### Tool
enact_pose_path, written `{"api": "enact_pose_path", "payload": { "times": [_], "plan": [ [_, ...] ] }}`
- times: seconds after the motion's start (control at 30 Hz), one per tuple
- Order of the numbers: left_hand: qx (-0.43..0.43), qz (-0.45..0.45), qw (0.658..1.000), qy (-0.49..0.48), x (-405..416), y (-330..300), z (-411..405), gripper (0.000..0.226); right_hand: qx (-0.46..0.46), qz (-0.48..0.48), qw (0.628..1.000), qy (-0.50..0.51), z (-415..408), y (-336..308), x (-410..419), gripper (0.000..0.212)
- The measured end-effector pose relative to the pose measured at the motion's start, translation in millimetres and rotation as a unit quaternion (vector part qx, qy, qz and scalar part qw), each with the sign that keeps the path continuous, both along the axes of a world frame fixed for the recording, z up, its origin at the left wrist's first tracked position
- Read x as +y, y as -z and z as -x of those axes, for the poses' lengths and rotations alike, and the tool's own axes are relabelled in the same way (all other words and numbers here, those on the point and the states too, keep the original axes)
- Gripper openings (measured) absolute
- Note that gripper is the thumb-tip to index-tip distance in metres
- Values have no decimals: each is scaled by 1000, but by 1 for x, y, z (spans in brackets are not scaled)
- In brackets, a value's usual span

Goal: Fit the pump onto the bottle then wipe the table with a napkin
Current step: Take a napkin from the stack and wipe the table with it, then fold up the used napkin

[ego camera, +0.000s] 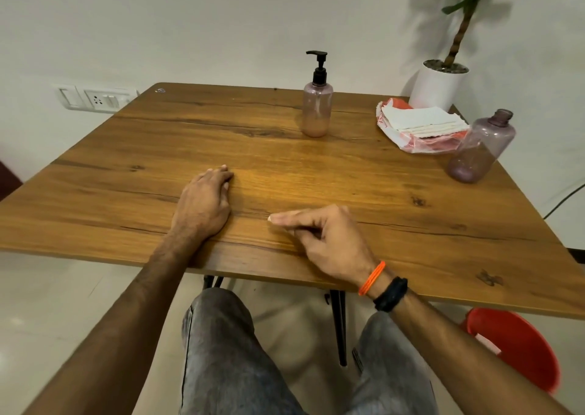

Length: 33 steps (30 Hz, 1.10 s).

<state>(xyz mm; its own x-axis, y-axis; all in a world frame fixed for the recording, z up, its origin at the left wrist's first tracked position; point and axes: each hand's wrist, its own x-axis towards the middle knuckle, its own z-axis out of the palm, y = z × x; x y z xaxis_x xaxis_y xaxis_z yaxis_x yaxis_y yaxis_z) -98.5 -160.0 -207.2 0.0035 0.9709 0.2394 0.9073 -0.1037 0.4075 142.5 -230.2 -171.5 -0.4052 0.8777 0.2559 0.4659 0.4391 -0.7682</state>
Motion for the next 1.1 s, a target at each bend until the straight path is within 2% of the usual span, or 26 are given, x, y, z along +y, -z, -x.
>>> {"api": "enact_pose_path", "payload": {
  "times": [0.1, 0.27, 0.47, 0.63, 0.73, 0.87, 0.93, 1.0, 1.03, 1.1],
  "plan": [
    [-4, -1, 1000, 1, -1, -1, 0, 38, 146, 98, 982, 72, -4, 1, 20, 25],
    [-10, -1, 1000, 4, -2, -4, 0, 39, 317, 270, 905, 88, -6, 4, 34, 22],
    [-15, 3, 1000, 5, -4, -6, -1, 40, 419, 348, 833, 97, -4, -4, 40, 16],
    [-32, 19, 999, 6, -5, -11, -1, 39, 422, 356, 829, 86, -4, -12, 41, 23],
    [-95, 42, 994, 18, -9, -22, -9, 38, 418, 344, 836, 89, -4, -13, 44, 22],
    [-215, -17, 976, 34, -19, -45, -51, 35, 418, 341, 838, 81, -6, -14, 48, 19],
    [-314, -1, 949, 42, -24, -55, -75, 33, 426, 336, 836, 77, -9, -15, 50, 19],
    [-422, 45, 905, 37, -29, -62, -94, 31, 429, 332, 836, 83, -12, -16, 51, 19],
    [-460, 64, 885, 32, -29, -63, -102, 31, 429, 330, 836, 90, -16, -16, 52, 18],
    [-485, 84, 870, 23, -28, -63, -115, 30, 429, 326, 836, 108, -23, -18, 53, 17]
  ]
}}
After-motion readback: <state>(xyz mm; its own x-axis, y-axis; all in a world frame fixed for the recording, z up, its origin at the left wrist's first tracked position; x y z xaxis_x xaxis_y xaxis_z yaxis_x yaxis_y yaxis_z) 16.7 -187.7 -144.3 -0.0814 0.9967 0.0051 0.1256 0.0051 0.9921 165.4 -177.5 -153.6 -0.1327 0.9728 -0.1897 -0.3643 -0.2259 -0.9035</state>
